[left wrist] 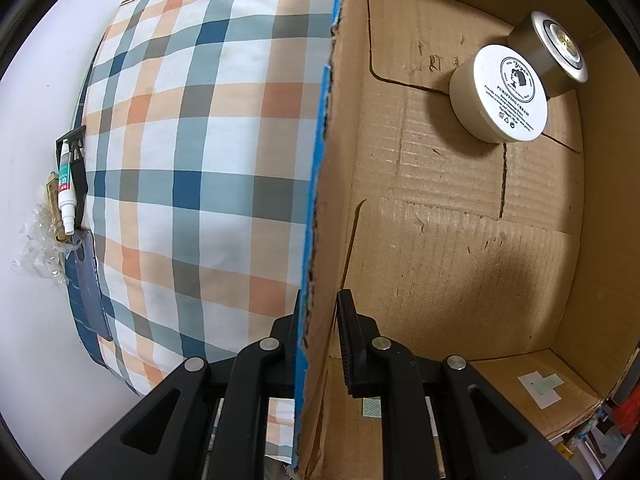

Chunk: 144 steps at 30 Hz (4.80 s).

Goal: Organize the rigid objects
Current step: 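Carry the gold tin into the box and open the right gripper, then move the right gripper to the white egg-shaped device and grasp it, then carry the white egg-shaped device into the box and release it beside the jar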

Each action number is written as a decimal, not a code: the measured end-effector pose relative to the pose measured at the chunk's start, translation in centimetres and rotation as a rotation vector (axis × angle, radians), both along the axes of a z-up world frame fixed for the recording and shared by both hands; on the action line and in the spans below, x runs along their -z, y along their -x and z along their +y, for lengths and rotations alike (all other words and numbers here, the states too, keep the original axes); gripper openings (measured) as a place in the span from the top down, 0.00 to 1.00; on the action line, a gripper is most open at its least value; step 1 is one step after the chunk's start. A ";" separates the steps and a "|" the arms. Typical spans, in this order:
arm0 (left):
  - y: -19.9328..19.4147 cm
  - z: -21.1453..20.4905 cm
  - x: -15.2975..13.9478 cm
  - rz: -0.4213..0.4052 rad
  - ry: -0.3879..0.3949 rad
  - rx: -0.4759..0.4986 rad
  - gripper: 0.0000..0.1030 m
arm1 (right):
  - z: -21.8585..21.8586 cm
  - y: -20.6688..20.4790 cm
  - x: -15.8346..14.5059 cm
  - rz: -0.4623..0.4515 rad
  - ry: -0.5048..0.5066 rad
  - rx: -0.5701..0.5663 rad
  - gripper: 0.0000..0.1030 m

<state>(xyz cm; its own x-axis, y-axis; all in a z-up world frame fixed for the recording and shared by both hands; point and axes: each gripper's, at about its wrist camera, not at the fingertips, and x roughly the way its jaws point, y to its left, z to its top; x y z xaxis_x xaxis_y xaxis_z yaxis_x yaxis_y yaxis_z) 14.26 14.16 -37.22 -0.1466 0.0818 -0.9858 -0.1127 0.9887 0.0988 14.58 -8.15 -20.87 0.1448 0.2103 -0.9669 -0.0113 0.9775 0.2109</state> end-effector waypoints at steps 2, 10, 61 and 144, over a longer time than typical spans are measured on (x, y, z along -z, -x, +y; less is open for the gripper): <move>0.0 0.1 0.0 -0.001 0.002 0.000 0.89 | 0.3 -0.2 0.7 0.008 0.007 -0.002 0.34; 0.1 0.2 0.1 -0.001 0.005 -0.002 0.89 | 1.5 -1.3 3.3 0.036 0.018 -0.011 0.34; -0.1 0.2 0.2 0.006 0.014 0.008 0.89 | 9.2 -8.7 10.2 0.143 0.151 -0.045 0.00; 0.0 0.2 0.5 0.017 -0.003 -0.012 0.89 | -17.1 -8.0 19.4 0.303 0.075 0.540 0.33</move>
